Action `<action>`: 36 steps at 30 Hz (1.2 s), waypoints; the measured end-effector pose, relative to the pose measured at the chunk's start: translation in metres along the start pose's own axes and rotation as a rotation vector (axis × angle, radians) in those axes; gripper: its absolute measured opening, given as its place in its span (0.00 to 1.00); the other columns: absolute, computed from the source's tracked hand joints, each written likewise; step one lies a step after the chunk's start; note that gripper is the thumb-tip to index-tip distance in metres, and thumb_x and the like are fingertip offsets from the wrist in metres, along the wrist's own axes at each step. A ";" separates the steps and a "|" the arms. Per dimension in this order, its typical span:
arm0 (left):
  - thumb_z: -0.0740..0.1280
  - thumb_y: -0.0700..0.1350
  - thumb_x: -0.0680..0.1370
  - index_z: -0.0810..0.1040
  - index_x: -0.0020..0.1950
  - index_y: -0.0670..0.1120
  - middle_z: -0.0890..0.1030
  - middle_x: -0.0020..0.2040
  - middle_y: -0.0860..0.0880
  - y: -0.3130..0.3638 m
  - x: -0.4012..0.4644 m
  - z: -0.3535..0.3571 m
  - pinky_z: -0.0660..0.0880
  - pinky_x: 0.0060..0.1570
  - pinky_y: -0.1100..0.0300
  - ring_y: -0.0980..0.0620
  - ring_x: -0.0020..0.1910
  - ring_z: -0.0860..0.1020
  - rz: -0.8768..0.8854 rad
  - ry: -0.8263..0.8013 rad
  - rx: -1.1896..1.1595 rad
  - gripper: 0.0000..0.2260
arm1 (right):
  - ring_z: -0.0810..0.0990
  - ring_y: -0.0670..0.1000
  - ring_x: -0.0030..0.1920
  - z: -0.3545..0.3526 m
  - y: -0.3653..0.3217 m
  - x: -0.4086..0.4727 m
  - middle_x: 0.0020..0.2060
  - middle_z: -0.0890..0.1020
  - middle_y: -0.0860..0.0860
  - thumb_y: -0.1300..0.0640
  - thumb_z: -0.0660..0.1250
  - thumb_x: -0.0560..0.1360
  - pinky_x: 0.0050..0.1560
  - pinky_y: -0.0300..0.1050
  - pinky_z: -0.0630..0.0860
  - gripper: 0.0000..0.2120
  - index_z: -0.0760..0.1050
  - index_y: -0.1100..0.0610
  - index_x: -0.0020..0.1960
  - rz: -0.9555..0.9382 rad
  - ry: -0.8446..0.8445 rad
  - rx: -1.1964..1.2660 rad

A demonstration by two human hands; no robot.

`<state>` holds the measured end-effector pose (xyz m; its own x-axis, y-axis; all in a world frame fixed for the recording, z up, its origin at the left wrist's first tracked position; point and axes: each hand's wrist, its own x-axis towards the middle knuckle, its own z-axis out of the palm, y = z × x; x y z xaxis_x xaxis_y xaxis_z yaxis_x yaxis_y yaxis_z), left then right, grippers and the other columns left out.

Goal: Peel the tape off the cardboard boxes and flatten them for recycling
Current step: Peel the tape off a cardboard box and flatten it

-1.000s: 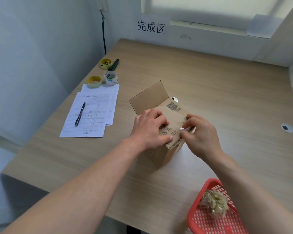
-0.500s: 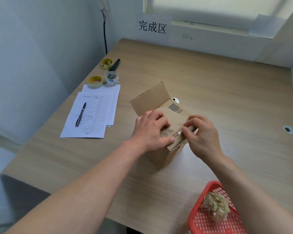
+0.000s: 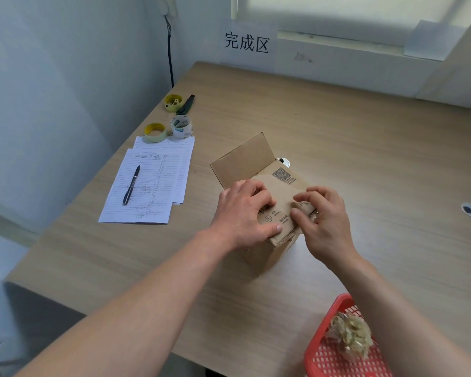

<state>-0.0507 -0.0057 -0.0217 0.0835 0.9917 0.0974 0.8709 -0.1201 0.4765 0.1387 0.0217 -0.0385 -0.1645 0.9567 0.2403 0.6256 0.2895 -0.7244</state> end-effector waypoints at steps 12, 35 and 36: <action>0.72 0.63 0.67 0.78 0.57 0.56 0.70 0.61 0.57 -0.002 0.001 0.003 0.60 0.63 0.52 0.51 0.66 0.64 0.003 0.009 -0.007 0.22 | 0.72 0.49 0.56 0.000 -0.006 0.001 0.51 0.77 0.47 0.53 0.79 0.68 0.53 0.25 0.63 0.11 0.80 0.57 0.44 0.016 0.041 -0.055; 0.66 0.66 0.64 0.78 0.58 0.56 0.70 0.62 0.57 0.001 -0.001 0.002 0.59 0.64 0.53 0.51 0.66 0.65 -0.017 -0.009 -0.019 0.26 | 0.71 0.55 0.63 -0.007 -0.019 -0.007 0.59 0.76 0.51 0.45 0.75 0.71 0.49 0.43 0.67 0.15 0.73 0.53 0.37 0.175 0.048 -0.269; 0.66 0.66 0.64 0.78 0.58 0.56 0.70 0.62 0.58 0.000 0.000 0.002 0.60 0.64 0.53 0.51 0.66 0.65 -0.017 -0.010 -0.019 0.26 | 0.71 0.55 0.64 -0.005 -0.020 -0.006 0.60 0.75 0.52 0.47 0.74 0.72 0.49 0.44 0.66 0.14 0.74 0.54 0.37 0.179 0.037 -0.270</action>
<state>-0.0495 -0.0061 -0.0231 0.0733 0.9941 0.0804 0.8631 -0.1036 0.4943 0.1312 0.0096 -0.0219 -0.0090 0.9884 0.1517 0.8225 0.0936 -0.5610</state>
